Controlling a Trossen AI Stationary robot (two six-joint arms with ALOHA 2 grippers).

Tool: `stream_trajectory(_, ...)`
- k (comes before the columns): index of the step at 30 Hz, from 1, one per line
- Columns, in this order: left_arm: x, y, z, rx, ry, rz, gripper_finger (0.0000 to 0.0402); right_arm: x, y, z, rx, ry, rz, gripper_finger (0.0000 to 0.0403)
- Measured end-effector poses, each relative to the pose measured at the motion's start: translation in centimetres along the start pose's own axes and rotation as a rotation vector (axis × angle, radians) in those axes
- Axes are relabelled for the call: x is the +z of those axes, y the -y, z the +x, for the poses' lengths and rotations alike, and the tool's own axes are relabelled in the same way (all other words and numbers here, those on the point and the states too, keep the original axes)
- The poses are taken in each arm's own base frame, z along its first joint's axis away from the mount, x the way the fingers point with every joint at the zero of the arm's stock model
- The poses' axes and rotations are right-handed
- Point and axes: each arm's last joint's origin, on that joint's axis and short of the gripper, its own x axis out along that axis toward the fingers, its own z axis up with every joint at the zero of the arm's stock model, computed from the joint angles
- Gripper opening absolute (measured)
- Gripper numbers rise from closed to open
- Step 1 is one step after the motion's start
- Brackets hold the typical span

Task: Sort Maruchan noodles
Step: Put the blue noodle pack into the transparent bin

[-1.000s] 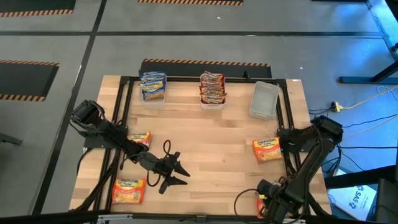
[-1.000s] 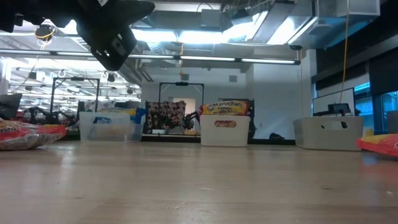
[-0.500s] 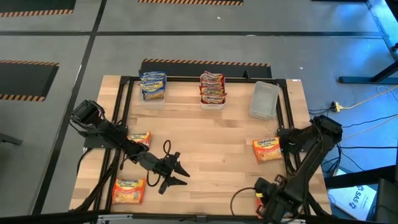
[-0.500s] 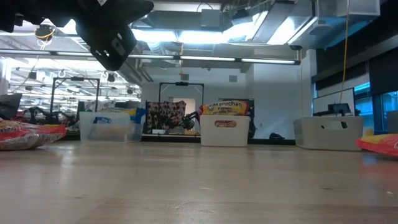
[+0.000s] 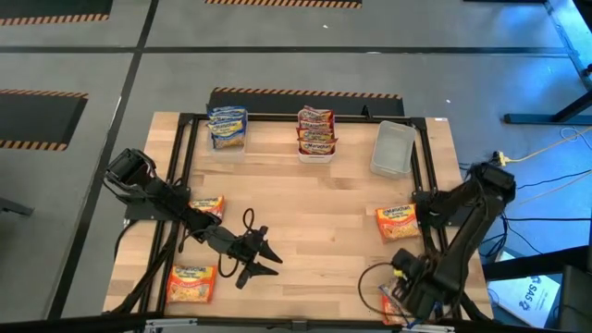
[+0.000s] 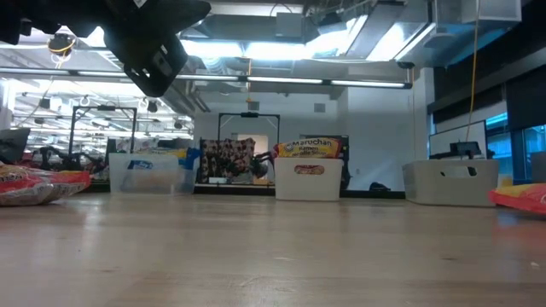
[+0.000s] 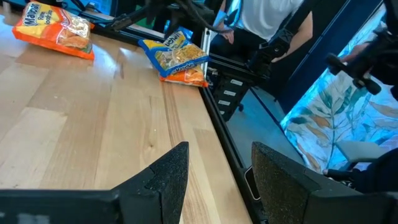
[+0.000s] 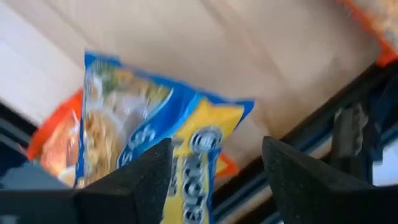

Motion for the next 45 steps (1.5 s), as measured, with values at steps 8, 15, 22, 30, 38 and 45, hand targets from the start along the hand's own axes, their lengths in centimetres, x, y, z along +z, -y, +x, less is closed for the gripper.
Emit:
stream_trajectory(8,0.0,0.0,0.0,0.005,0.002,0.000,0.0169,0.9,3.6,2.3,0.225,-0.071,0.071,0.0229)
stream_trajectory(15,0.0,0.0,0.0,0.008,-0.001,0.001,0.0169,1.0,4.1,5.1,0.297,-0.171,0.072,0.0228)
stream_trajectory(22,0.0,0.0,0.0,0.009,-0.003,0.003,0.0169,1.2,3.9,5.6,0.364,-0.138,0.049,0.0200)
stream_trajectory(30,0.0,-0.1,0.0,0.011,-0.001,0.020,0.0169,1.2,3.9,5.7,0.372,-0.098,-0.015,0.0051)
stream_trajectory(38,0.0,-0.1,0.0,0.019,0.002,0.028,0.0169,1.3,3.9,5.7,0.378,-0.069,-0.056,0.0008)
stream_trajectory(45,0.0,-0.1,0.0,0.019,0.003,0.028,0.0169,1.3,3.4,4.9,0.417,0.006,-0.109,0.0001)
